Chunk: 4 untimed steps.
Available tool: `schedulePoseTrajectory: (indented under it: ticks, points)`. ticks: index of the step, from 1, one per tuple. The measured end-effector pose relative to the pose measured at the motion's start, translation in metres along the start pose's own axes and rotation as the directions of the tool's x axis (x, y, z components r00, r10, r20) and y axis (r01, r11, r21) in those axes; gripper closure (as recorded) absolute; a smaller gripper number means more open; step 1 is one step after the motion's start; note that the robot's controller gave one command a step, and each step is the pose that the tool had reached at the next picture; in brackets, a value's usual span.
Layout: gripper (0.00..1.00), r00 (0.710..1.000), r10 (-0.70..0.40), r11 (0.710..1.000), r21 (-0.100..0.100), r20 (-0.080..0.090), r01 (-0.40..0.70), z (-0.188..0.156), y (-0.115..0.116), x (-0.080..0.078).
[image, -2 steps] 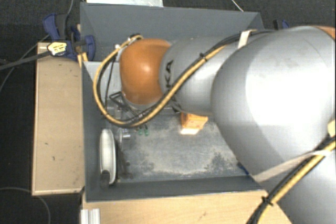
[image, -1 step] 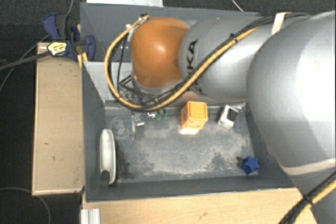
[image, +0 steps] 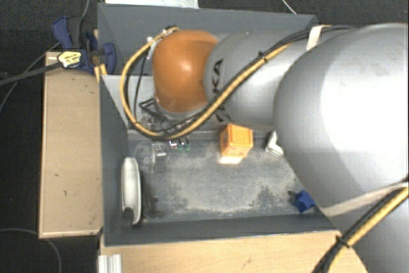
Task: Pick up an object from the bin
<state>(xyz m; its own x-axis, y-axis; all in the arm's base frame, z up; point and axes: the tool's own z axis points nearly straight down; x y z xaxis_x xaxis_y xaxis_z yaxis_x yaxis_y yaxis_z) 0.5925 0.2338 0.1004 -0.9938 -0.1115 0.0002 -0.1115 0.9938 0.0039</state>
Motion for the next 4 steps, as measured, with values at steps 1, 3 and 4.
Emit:
schedulePoseTrajectory:
  ticks: [1,3,4]
  points:
    - [0.0,0.998,-0.069,0.998,0.002,0.008,0.069,0.0299,0.0039,-0.0002]
    - [1.0,0.977,-0.212,0.977,-0.002,0.009,0.212,0.0283,0.0026,-0.0008]
    - [1.0,0.977,-0.212,0.977,-0.001,0.004,0.212,0.021,0.0022,0.0009]
